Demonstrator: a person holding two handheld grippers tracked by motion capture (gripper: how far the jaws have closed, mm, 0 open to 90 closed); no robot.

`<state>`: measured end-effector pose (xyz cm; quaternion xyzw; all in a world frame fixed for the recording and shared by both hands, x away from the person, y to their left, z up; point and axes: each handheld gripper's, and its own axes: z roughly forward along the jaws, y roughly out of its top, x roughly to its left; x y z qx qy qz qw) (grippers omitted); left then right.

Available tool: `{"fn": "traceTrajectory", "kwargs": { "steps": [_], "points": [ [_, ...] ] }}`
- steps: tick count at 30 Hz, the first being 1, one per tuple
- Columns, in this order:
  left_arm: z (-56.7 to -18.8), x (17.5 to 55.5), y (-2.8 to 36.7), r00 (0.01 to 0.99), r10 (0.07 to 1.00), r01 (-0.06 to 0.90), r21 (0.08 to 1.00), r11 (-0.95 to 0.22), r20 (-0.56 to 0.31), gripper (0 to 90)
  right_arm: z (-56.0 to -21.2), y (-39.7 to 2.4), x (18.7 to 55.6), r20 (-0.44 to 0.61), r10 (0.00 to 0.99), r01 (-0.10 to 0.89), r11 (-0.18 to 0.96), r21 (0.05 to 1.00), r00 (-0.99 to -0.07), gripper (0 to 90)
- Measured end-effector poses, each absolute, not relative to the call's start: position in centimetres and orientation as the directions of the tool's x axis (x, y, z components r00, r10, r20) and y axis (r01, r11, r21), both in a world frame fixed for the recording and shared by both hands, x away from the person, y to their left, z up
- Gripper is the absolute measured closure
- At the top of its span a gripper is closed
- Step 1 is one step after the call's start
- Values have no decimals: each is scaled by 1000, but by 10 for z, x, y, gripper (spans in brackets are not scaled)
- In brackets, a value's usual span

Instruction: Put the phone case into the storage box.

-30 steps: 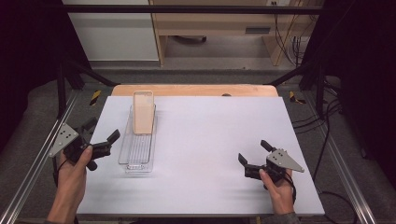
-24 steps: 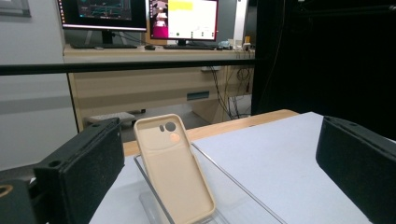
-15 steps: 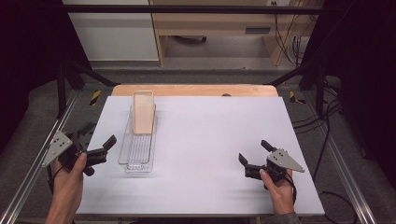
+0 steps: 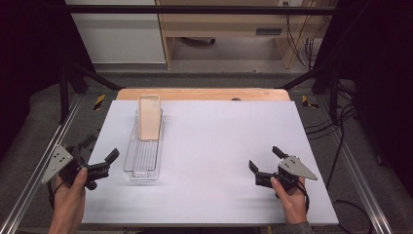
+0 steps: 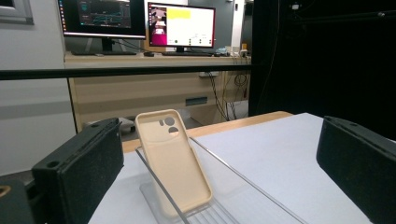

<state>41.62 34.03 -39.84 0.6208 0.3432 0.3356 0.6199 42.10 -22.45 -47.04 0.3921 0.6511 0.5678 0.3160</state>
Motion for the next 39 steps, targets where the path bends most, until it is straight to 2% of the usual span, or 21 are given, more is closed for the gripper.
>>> {"fn": "traceTrajectory", "kwargs": {
  "steps": [10, 23, 27, 39],
  "points": [
    [-413, 411, 340, 545, 837, 29, 999, 21, -33, 4, -470, -223, 421, 26, 868, 155, 59, 986, -495, 15],
    [-431, 411, 332, 584, 812, 27, 1000, -14, -4, 4, -469, -224, 417, 13, 864, 143, 69, 987, -504, 15],
    [-437, 410, 324, 609, 793, 39, 998, -57, 22, 4, -469, -225, 416, 13, 861, 138, 67, 988, -509, 16],
    [-449, 413, 315, 618, 786, 59, 996, -64, 14, 4, -473, -235, 409, -24, 862, 120, 98, 988, -506, 17]
  ]
}}
